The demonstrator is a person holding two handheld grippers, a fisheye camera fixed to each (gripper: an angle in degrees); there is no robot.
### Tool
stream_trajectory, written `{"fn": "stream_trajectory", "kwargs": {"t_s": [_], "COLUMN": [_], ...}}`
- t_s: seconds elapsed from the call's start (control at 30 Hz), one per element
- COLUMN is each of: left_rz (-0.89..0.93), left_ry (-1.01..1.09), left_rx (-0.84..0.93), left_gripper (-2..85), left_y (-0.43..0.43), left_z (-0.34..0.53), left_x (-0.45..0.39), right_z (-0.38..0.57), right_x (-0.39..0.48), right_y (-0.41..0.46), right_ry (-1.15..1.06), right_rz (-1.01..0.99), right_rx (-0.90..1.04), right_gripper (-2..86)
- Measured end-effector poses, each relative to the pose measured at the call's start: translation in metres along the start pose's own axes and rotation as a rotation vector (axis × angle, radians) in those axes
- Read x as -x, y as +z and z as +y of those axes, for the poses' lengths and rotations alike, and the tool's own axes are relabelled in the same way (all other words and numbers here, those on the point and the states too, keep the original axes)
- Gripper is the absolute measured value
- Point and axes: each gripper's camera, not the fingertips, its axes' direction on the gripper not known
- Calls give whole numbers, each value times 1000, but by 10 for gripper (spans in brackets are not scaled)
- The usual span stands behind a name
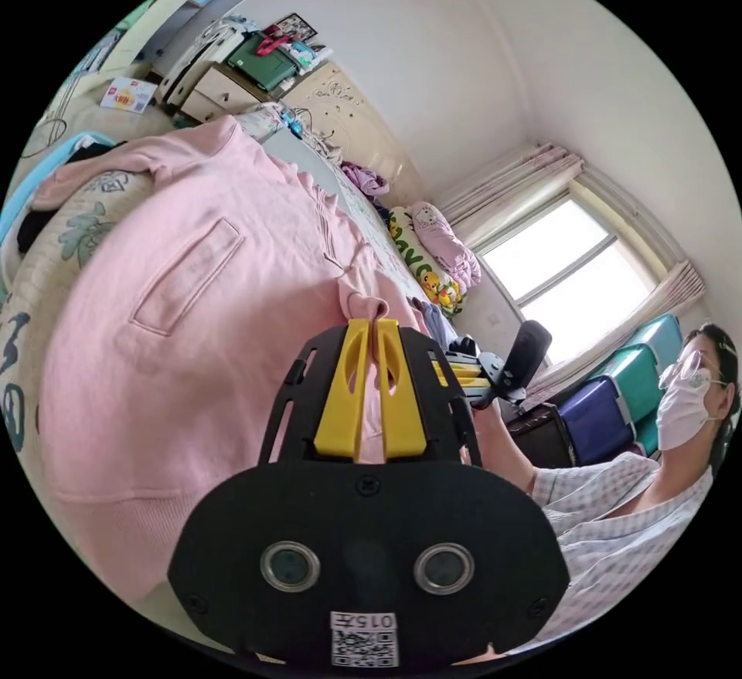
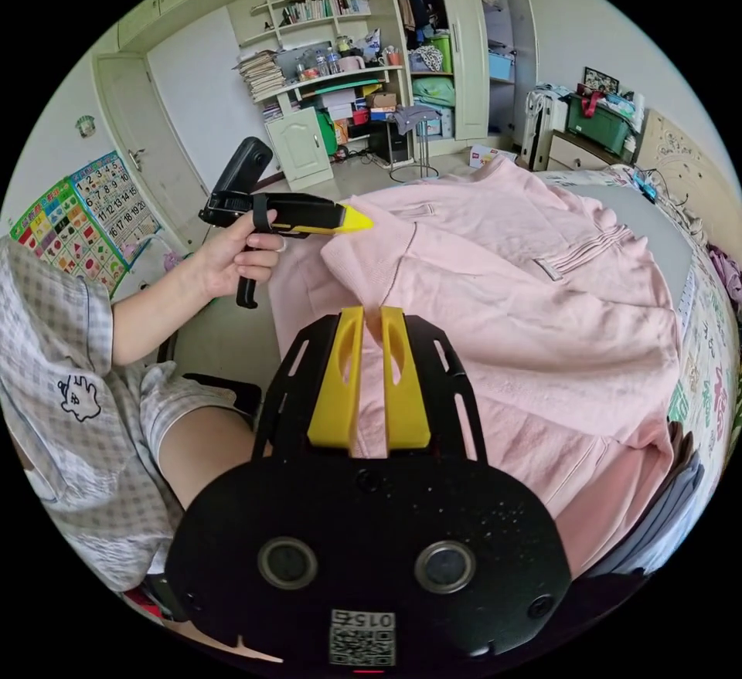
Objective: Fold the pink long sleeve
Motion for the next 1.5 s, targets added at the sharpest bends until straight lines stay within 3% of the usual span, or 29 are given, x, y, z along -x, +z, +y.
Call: {"fn": "stream_trajectory", "kwargs": {"t_s": [0.47, 0.6, 0.77, 0.87, 1.07, 1.23, 1.4, 1.5], "left_rz": [-140, -189, -377, -462, -287, -236, -223, -183], "left_ry": [-6, -63, -36, 41, 180, 293, 254, 201], "left_rx": [-48, 40, -12, -44, 139, 276, 340, 376], "left_gripper": [-4, -2, 1, 12, 73, 85, 105, 111], "left_y": [33, 56, 45, 50, 182, 358, 500, 567], "left_z": [32, 33, 35, 12, -91, -165, -194, -205], "left_x": [-3, 6, -10, -28, -54, -77, -72, -62], "right_z": [-4, -26, -29, -18, -87, -128, -152, -149], "right_x": [-104, -161, -310, -383, -479, -537, -561, -577], "right_y": [56, 49, -36, -66, -12, 42, 32, -7], "right_ry": [-23, 51, 483, 720, 759, 752, 775, 867], "right_rz": [-19, 22, 436, 564, 635, 663, 611, 498], "right_rx": [90, 79, -111, -247, -111, 26, -12, -150], "right_gripper": [44, 52, 30, 35, 82, 94, 54, 48]}}
